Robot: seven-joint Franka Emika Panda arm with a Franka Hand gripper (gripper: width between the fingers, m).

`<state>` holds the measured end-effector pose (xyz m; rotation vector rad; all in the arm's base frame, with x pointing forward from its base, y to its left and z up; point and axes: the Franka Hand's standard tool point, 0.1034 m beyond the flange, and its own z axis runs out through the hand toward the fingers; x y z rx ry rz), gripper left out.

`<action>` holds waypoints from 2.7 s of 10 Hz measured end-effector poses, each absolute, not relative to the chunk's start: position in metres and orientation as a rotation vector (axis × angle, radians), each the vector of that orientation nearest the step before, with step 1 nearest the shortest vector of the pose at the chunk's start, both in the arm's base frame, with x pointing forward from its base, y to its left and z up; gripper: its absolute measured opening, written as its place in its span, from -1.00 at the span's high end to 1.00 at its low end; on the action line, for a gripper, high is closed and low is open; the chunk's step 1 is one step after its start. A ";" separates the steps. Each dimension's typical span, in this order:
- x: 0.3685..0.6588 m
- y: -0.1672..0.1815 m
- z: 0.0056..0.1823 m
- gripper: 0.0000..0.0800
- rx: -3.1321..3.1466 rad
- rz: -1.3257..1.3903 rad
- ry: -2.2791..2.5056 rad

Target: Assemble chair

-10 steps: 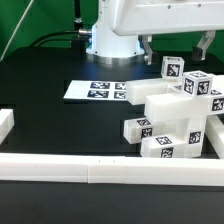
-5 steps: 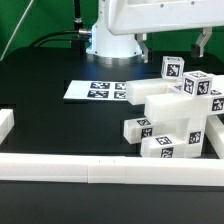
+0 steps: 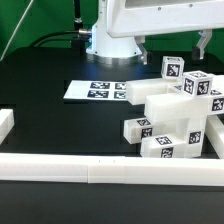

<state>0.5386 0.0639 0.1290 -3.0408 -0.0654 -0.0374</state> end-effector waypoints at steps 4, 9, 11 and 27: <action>0.531 0.067 0.117 -0.62 -3.097 -0.003 -0.221; 0.530 0.066 0.112 0.34 -3.119 0.011 -0.337; 0.530 0.067 0.112 0.34 -3.122 0.011 -0.297; 0.533 0.073 0.111 0.33 -2.793 -0.007 1.209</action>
Offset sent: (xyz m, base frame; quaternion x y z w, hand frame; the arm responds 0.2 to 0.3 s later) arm -0.0057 -0.0099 -0.0097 -0.1048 -0.0117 -0.0889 0.9904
